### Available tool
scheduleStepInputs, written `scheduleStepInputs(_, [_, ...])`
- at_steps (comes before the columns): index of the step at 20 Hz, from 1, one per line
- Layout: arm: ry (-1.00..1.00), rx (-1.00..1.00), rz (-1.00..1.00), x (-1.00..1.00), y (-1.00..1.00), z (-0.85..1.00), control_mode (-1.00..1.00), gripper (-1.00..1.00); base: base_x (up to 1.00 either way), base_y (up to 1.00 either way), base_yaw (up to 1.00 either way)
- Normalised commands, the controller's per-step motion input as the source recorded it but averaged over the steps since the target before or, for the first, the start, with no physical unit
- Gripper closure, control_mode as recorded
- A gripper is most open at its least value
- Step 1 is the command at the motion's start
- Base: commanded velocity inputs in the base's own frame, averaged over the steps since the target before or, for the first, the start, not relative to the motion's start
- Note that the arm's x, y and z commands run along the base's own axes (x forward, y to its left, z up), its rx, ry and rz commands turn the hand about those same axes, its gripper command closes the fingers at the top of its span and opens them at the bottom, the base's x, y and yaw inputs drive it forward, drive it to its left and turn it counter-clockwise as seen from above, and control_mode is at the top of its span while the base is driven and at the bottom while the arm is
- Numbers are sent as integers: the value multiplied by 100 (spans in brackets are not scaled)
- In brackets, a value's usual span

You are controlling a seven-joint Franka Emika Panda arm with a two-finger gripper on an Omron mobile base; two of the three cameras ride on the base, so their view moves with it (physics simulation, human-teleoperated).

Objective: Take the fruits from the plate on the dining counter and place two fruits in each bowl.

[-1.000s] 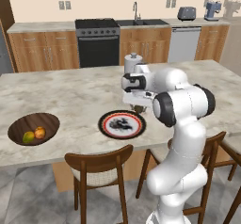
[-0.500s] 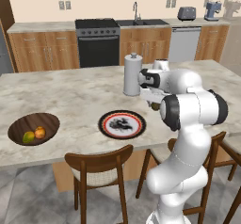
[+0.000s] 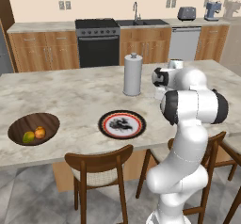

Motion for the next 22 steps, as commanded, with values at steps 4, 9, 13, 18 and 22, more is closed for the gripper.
scheduleStepInputs(4, [7,0,0,17,-41,-20,-100,100,0,0,0])
scheduleStepInputs(9, [4,0,0,26,-15,-31,-100,100,0,0,0])
scheduleStepInputs(13, [0,0,0,27,-3,-34,-100,100,0,0,0])
scheduleStepInputs(18, [0,0,0,20,-9,-29,-100,100,0,0,0])
scheduleStepInputs(22, [0,0,0,15,-15,-24,-100,100,0,0,0])
